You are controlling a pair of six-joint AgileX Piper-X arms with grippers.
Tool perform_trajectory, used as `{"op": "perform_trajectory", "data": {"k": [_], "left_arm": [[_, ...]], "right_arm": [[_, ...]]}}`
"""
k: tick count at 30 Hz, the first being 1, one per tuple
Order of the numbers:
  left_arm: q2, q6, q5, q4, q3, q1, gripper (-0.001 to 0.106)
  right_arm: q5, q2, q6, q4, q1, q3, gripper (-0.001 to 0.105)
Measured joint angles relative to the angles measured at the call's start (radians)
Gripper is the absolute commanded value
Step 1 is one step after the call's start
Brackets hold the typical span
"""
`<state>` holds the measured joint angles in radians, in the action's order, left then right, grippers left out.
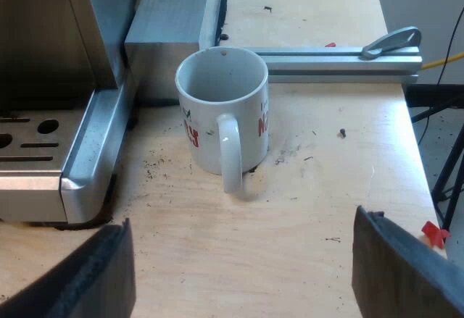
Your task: Place mug into machine
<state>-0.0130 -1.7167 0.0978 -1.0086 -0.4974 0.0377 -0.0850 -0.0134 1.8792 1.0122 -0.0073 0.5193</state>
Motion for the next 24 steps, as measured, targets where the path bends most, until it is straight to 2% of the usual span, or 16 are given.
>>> {"op": "perform_trajectory", "data": {"k": [10,14,18,20,24], "left_arm": [[0.0,0.0,0.005,0.013,0.002,0.0,0.089],[0.0,-0.002,0.076,0.008,-0.02,0.0,0.089],[0.002,-0.003,0.12,0.013,-0.076,-0.029,0.089],[0.025,-0.003,0.166,0.02,-0.11,-0.084,0.089],[0.082,-0.003,0.225,0.045,-0.121,-0.176,0.089]], "right_arm": [[0.007,0.0,0.002,0.0,0.0,-0.001,0.064],[0.066,0.003,0.002,0.016,0.0,0.02,0.064],[0.025,0.053,-0.002,0.027,0.018,0.085,0.064],[0.023,0.094,-0.002,0.029,0.042,0.117,0.064],[0.02,0.194,-0.002,0.069,0.093,0.198,0.064]]}}
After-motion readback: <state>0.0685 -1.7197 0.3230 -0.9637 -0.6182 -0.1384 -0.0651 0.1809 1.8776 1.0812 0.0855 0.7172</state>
